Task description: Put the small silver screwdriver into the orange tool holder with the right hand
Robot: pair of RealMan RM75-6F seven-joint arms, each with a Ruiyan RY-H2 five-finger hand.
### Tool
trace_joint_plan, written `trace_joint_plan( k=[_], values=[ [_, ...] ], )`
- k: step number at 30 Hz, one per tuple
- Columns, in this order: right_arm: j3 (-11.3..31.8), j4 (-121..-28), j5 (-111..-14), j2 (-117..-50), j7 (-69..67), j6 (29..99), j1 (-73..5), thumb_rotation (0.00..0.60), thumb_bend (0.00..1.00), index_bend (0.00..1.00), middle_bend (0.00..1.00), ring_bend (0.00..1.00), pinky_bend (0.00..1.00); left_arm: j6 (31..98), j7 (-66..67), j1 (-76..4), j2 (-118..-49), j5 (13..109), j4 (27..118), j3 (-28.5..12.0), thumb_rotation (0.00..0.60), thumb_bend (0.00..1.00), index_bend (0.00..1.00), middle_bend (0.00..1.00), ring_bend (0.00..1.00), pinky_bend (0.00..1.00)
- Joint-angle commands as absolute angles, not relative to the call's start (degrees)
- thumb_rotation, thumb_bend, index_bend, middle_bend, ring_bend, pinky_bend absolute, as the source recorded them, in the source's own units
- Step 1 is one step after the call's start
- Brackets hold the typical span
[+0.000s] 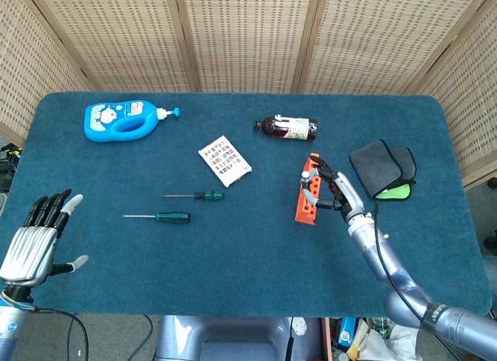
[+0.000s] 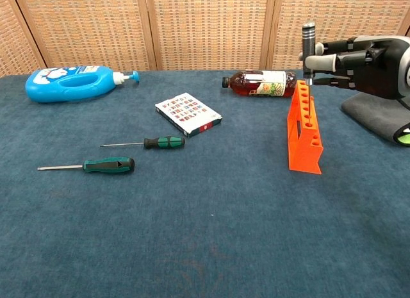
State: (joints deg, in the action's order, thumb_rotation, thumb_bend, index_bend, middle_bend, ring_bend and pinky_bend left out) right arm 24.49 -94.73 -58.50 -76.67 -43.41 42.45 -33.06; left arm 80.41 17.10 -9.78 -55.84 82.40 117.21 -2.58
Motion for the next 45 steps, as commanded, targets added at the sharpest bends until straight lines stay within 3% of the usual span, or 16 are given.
trace_joint_plan(
  k=[1, 20, 31, 45],
  values=[
    [24.29, -94.17, -60.15, -76.9, -45.04, 42.21, -32.44, 0.6, 0.43, 0.69, 0.03, 0.0, 0.0, 80.35, 17.15, -9.84, -55.87, 82.33, 117.18, -2.61, 0.6, 0.0, 0.0, 0.0, 0.0, 0.0],
    [19.33, -83.8, -76.71, -81.68, -59.61, 46.76, -29.82, 0.6, 0.43, 0.69, 0.03, 0.0, 0.0, 79.7, 17.86, -10.22, -56.12, 81.7, 117.18, -2.53, 0.6, 0.0, 0.0, 0.0, 0.0, 0.0],
    [15.98, -77.91, -80.79, -84.71, -60.49, 51.74, -30.15, 0.6, 0.43, 0.69, 0.03, 0.0, 0.0, 79.27, 18.38, -10.51, -56.33, 81.19, 117.1, -2.53, 0.6, 0.0, 0.0, 0.0, 0.0, 0.0],
    [14.07, -77.69, -80.11, -84.51, -53.83, 53.19, -31.28, 0.6, 0.43, 0.69, 0.03, 0.0, 0.0, 79.18, 18.78, -10.66, -56.55, 80.95, 116.96, -2.47, 0.6, 0.0, 0.0, 0.0, 0.0, 0.0]
  ],
)
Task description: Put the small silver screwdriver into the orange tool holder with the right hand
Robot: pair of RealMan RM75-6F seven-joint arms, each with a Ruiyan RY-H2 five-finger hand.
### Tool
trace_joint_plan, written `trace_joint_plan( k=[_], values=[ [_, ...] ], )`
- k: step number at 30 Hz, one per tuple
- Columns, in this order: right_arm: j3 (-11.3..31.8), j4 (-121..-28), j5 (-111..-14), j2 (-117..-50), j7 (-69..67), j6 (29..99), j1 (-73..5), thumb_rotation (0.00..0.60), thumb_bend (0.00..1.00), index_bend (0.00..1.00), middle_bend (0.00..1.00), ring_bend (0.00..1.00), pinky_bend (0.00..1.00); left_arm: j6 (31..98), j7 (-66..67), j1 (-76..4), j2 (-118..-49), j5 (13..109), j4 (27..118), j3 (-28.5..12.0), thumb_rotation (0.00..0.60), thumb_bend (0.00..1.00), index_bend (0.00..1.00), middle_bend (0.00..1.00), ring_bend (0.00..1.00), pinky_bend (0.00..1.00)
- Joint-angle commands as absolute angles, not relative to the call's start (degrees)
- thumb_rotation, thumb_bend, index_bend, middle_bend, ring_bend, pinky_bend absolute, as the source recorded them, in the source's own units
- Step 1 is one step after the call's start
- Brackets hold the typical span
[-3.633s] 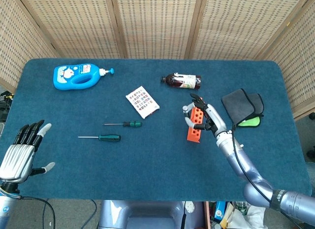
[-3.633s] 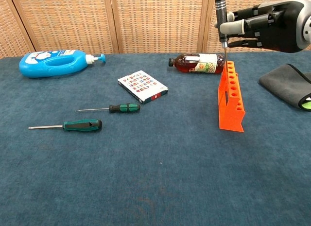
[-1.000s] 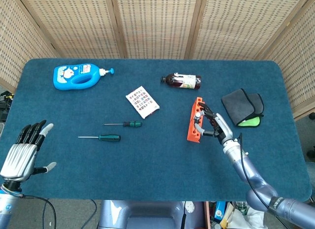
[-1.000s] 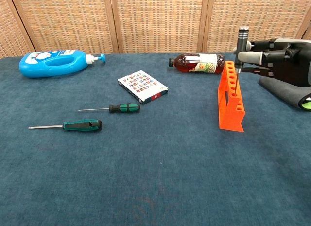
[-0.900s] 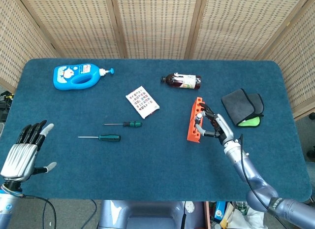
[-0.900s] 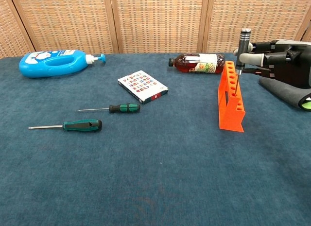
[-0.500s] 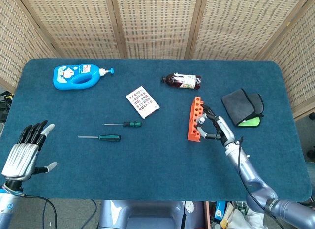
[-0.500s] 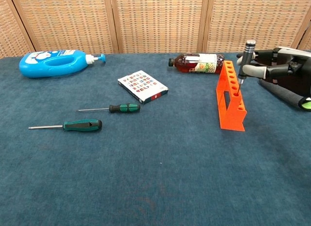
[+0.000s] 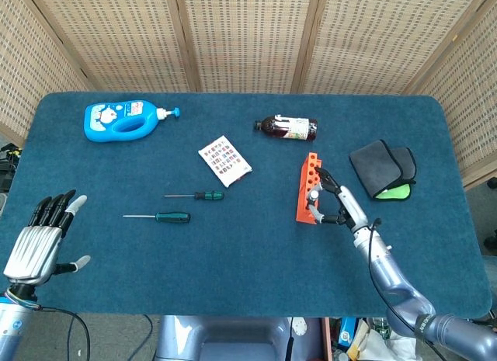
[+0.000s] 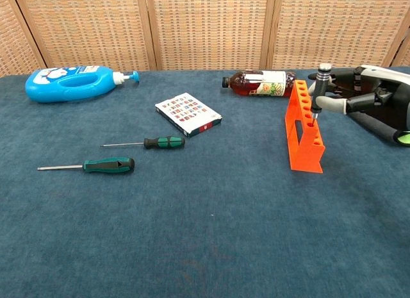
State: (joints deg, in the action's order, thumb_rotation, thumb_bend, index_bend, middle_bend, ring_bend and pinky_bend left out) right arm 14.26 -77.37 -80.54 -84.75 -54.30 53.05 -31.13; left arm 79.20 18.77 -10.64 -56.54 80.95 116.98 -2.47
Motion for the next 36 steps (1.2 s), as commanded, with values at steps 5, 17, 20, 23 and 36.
trace_joint_plan(
  k=[5, 17, 20, 23, 36],
  values=[
    [13.33, -77.13, -80.0, -84.74, -53.08, 53.58, -31.35, 0.6, 0.43, 0.69, 0.03, 0.0, 0.0, 79.16, 18.86, -10.7, -56.62, 80.93, 116.97, -2.42, 0.6, 0.0, 0.0, 0.0, 0.0, 0.0],
    [12.99, -76.17, -79.08, -85.54, -51.79, 53.77, -32.1, 0.6, 0.43, 0.69, 0.03, 0.0, 0.0, 79.09, 19.3, -10.83, -56.89, 80.58, 116.92, -2.44, 0.6, 0.0, 0.0, 0.0, 0.0, 0.0],
    [12.92, -76.06, -78.73, -85.57, -51.56, 53.58, -32.22, 0.6, 0.43, 0.69, 0.03, 0.0, 0.0, 79.12, 19.35, -10.86, -56.91, 80.48, 116.91, -2.5, 0.6, 0.0, 0.0, 0.0, 0.0, 0.0],
    [12.57, -75.93, -78.94, -85.6, -51.32, 53.75, -32.2, 0.6, 0.43, 0.69, 0.03, 0.0, 0.0, 79.09, 19.35, -10.88, -56.94, 80.4, 116.88, -2.49, 0.6, 0.0, 0.0, 0.0, 0.0, 0.0],
    [11.46, -75.1, -79.88, -85.84, -51.36, 54.52, -32.31, 0.6, 0.43, 0.69, 0.03, 0.0, 0.0, 78.94, 19.71, -11.02, -57.16, 80.21, 116.89, -2.4, 0.6, 0.0, 0.0, 0.0, 0.0, 0.0]
  ],
)
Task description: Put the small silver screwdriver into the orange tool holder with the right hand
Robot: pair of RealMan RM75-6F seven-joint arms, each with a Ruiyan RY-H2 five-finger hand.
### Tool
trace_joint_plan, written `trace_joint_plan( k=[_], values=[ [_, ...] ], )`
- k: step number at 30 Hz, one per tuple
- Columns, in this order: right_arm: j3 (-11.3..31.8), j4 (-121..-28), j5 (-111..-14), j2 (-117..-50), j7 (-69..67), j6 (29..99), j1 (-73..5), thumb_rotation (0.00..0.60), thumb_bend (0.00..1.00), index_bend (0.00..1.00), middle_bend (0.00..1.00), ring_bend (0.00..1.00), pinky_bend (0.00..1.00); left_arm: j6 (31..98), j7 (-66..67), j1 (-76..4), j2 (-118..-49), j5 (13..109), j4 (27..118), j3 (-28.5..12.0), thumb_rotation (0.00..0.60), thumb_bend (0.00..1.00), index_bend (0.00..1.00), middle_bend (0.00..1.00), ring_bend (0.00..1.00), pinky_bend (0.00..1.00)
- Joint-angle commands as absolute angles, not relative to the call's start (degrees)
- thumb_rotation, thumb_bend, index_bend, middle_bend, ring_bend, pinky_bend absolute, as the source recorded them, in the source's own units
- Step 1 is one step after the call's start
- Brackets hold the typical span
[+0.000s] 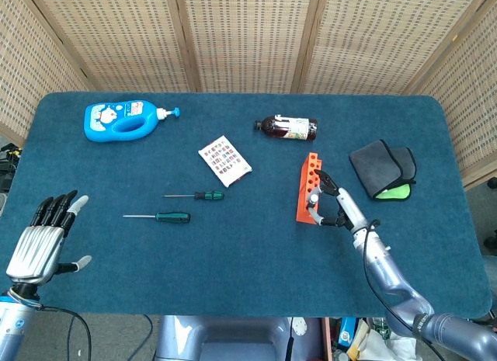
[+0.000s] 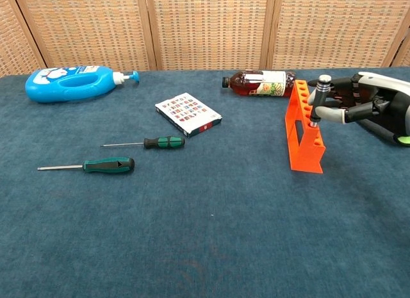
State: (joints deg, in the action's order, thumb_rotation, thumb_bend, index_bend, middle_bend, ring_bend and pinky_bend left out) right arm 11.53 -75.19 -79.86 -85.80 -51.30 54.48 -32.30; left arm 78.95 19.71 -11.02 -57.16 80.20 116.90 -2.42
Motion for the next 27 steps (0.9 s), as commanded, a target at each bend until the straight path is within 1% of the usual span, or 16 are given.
trace_joint_plan(
  k=[1, 15, 27],
  values=[
    [11.4, -75.04, -79.91, -85.87, -51.41, 54.53, -32.32, 0.6, 0.43, 0.69, 0.03, 0.0, 0.0, 78.93, 19.7, -11.03, -57.15, 80.23, 116.89, -2.39, 0.6, 0.0, 0.0, 0.0, 0.0, 0.0],
    [11.49, -74.78, -79.3, -85.82, -51.34, 54.27, -32.73, 0.6, 0.43, 0.69, 0.03, 0.0, 0.0, 78.69, 19.7, -11.19, -57.19, 79.98, 116.89, -2.36, 0.6, 0.0, 0.0, 0.0, 0.0, 0.0],
    [10.53, -74.48, -79.61, -85.86, -51.36, 53.44, -32.95, 0.6, 0.43, 0.69, 0.03, 0.0, 0.0, 78.77, 19.81, -11.2, -57.24, 80.06, 117.0, -2.27, 0.6, 0.0, 0.0, 0.0, 0.0, 0.0]
  ],
)
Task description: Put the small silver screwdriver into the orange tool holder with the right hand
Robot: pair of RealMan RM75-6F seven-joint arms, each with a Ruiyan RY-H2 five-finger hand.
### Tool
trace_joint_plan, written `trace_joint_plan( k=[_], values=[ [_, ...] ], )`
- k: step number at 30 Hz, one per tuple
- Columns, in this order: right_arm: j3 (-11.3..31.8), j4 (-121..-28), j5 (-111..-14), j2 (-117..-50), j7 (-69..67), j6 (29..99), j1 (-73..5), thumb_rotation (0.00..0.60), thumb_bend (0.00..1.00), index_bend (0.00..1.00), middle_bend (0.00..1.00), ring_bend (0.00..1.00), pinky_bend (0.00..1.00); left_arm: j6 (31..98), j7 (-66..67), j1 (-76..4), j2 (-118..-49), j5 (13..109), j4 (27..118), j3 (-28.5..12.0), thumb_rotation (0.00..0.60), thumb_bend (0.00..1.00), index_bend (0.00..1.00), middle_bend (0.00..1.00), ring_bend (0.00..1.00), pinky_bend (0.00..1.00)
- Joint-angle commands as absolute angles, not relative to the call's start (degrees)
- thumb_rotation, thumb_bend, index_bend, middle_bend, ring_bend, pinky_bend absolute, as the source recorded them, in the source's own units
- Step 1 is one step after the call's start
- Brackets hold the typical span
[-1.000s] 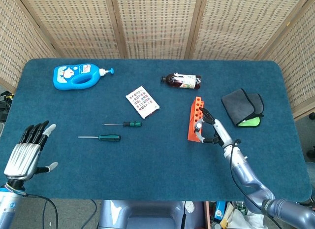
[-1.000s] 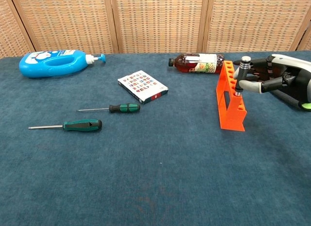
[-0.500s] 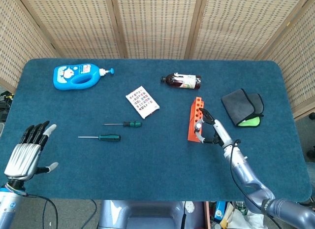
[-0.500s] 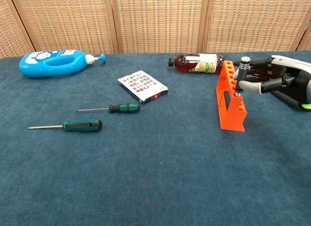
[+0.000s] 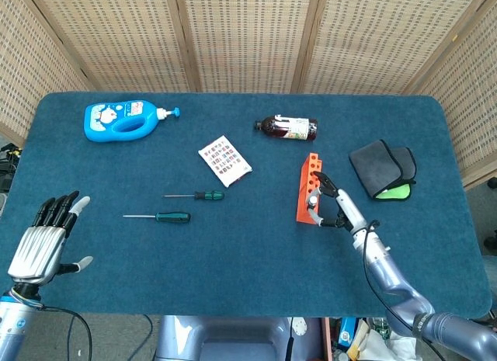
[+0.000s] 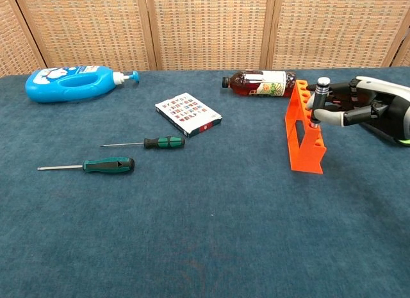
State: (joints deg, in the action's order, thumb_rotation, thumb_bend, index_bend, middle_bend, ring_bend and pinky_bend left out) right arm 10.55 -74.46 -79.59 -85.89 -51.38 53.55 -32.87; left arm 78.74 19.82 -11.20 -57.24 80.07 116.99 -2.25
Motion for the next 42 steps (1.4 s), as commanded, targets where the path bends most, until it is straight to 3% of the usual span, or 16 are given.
trace_joint_plan(
  k=[1, 8, 15, 20, 30, 36, 38, 42],
  values=[
    [10.51, -74.49, -79.65, -85.8, -51.23, 53.33, -33.05, 0.6, 0.43, 0.69, 0.03, 0.0, 0.0, 78.75, 19.81, -11.2, -57.25, 80.04, 116.97, -2.26, 0.6, 0.0, 0.0, 0.0, 0.0, 0.0],
    [10.84, -75.19, -79.5, -85.17, -50.45, 53.36, -33.38, 0.6, 0.42, 0.67, 0.03, 0.0, 0.0, 78.58, 19.76, -11.34, -57.26, 79.85, 116.93, -2.32, 0.6, 0.0, 0.0, 0.0, 0.0, 0.0],
    [10.91, -75.6, -79.09, -84.68, -50.22, 52.99, -33.49, 0.6, 0.42, 0.52, 0.03, 0.0, 0.0, 78.62, 19.78, -11.32, -57.24, 79.97, 116.92, -2.23, 0.6, 0.0, 0.0, 0.0, 0.0, 0.0],
    [10.74, -75.74, -79.17, -84.27, -49.85, 52.86, -33.52, 0.6, 0.41, 0.48, 0.03, 0.0, 0.0, 78.69, 19.85, -11.31, -57.29, 79.97, 116.95, -2.23, 0.6, 0.0, 0.0, 0.0, 0.0, 0.0],
    [9.47, -75.42, -80.5, -83.45, -49.08, 52.25, -33.78, 0.6, 0.23, 0.33, 0.03, 0.0, 0.0, 78.6, 20.26, -11.4, -57.5, 79.81, 116.93, -2.2, 0.6, 0.0, 0.0, 0.0, 0.0, 0.0],
    [9.54, -75.98, -80.18, -83.2, -48.8, 52.38, -33.75, 0.6, 0.23, 0.32, 0.02, 0.0, 0.0, 78.67, 20.1, -11.36, -57.44, 79.87, 116.95, -2.18, 0.6, 0.0, 0.0, 0.0, 0.0, 0.0],
    [9.6, -76.21, -80.06, -82.99, -48.91, 52.5, -33.66, 0.6, 0.22, 0.27, 0.01, 0.0, 0.0, 78.66, 20.02, -11.36, -57.4, 79.86, 116.97, -2.18, 0.6, 0.0, 0.0, 0.0, 0.0, 0.0],
    [10.09, -78.43, -80.62, -80.78, -49.24, 54.27, -33.03, 0.6, 0.13, 0.03, 0.0, 0.0, 0.0, 78.4, 19.84, -11.47, -57.29, 79.78, 116.97, -2.17, 0.6, 0.0, 0.0, 0.0, 0.0, 0.0]
  ],
)
